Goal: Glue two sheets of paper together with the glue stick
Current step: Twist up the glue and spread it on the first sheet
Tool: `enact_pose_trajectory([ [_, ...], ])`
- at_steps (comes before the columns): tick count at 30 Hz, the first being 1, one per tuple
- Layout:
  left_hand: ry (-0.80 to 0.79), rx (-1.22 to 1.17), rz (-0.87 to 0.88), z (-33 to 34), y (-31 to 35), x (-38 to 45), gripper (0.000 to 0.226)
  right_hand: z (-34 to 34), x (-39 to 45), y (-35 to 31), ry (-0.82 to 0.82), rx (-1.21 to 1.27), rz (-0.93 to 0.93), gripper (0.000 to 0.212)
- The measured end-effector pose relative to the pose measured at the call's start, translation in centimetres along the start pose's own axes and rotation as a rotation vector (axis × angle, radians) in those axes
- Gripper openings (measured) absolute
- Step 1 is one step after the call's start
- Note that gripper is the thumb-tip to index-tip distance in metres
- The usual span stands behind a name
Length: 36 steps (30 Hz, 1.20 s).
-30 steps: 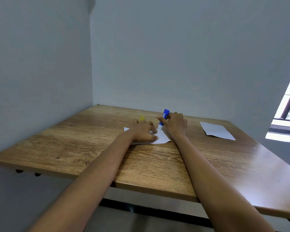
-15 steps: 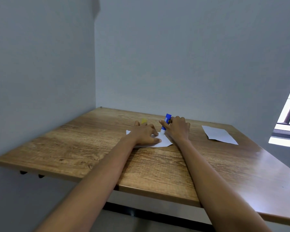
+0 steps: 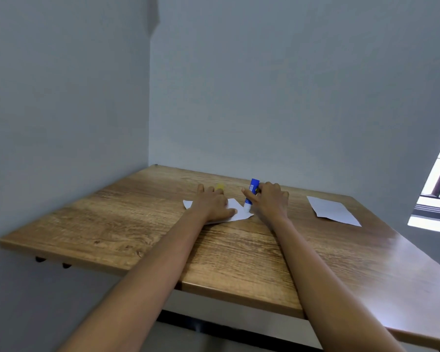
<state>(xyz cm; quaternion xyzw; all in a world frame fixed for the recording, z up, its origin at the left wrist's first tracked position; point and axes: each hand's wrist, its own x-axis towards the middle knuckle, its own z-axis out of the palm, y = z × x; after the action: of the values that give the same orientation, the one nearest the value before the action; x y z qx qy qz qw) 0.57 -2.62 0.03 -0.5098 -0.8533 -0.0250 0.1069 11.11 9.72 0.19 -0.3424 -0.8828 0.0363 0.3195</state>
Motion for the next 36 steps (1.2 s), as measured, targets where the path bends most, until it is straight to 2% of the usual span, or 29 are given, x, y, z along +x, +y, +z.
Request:
enact_pose_trajectory([
  [8,0.033,0.039,-0.068,0.1,-0.2,0.0,0.058,-0.4,0.0,-0.1,-0.022,0.018,0.002,0.039],
  [12,0.045,0.039,-0.105,0.1,-0.3,-0.2,0.059,-0.5,0.0,0.0,0.017,0.083,0.028,0.037],
  [14,0.098,-0.027,-0.125,0.3,-0.5,-0.3,0.057,-0.6,0.1,0.0,0.077,0.139,0.065,0.037],
  [16,0.222,-0.119,-0.118,0.1,-0.7,-0.2,0.050,-0.7,0.2,0.1,0.124,0.189,0.101,0.038],
  [18,0.350,-0.198,-0.033,-0.5,-1.0,-0.2,0.036,-0.6,0.3,0.1,0.138,0.197,0.117,0.039],
  [19,0.350,-0.281,0.046,-0.7,-1.2,-0.3,0.033,-0.6,0.3,0.2,0.142,0.198,0.123,0.040],
  [20,0.275,-0.398,0.125,-1.0,-1.4,-0.4,0.034,-0.6,0.3,0.2,0.146,0.202,0.127,0.040],
  [22,-0.004,-0.584,0.216,-1.3,-1.8,-1.0,0.040,-0.5,0.3,0.3,0.152,0.202,0.124,0.042],
  [23,-0.123,-0.596,0.222,-1.3,-1.9,-1.2,0.042,-0.5,0.3,0.3,0.150,0.189,0.118,0.043],
  [25,-0.229,-0.550,0.187,-1.3,-2.0,-1.4,0.044,-0.4,0.4,0.3,0.140,0.166,0.106,0.043],
  [28,-0.244,-0.457,0.135,-1.4,-1.8,-1.4,0.043,-0.3,0.4,0.3,0.136,0.156,0.093,0.044],
  [32,-0.187,-0.192,0.092,-1.2,-0.3,-0.7,0.045,-0.1,0.6,0.3,0.164,0.120,0.089,0.045],
  [36,-0.122,-0.155,0.050,-1.4,1.0,-0.4,0.043,0.3,1.0,0.0,0.183,0.073,0.077,0.050],
])
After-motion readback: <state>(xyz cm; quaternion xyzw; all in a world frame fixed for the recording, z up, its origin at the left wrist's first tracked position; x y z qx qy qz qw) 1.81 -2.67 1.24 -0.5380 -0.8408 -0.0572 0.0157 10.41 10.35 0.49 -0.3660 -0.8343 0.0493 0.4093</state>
